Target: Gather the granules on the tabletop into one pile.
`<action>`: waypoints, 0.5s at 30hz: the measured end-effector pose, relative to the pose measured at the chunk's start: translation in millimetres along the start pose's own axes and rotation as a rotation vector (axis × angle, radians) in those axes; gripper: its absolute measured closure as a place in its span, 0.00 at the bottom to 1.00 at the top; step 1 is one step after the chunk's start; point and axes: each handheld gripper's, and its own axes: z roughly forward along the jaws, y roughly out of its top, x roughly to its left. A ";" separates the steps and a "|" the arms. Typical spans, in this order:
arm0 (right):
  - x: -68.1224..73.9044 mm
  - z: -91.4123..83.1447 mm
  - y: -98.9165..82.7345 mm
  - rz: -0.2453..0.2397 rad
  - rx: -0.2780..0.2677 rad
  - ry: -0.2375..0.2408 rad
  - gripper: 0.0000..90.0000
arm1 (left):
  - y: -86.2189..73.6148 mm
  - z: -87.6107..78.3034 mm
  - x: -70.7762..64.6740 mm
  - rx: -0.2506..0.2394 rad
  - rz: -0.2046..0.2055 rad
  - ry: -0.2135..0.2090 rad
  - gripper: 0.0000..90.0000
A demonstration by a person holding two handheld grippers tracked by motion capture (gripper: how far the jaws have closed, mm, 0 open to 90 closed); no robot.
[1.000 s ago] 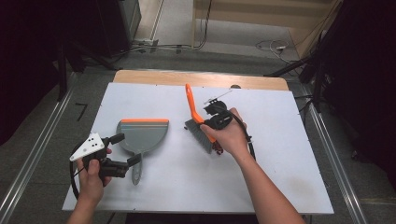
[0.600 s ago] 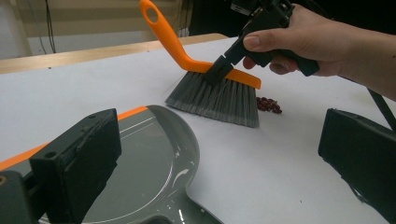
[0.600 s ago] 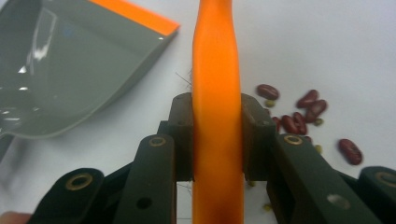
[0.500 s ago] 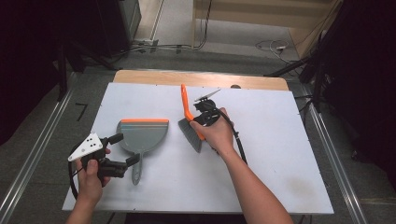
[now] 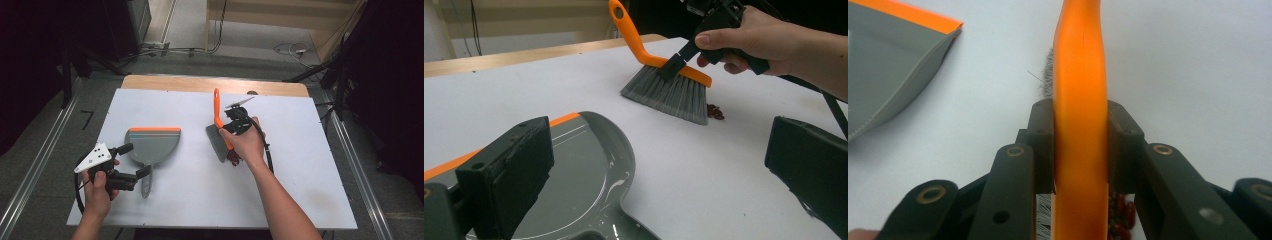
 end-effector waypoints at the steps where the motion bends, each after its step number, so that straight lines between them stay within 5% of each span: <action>1: -1.6 -0.7 -0.3 0.004 -0.003 -0.001 0.76 | -0.1 0.0 0.1 0.000 0.000 0.000 0.00; 15: -24.5 -9.3 -10.1 0.064 -0.027 -0.008 0.76 | -0.2 -1.4 0.8 0.001 0.004 0.013 0.00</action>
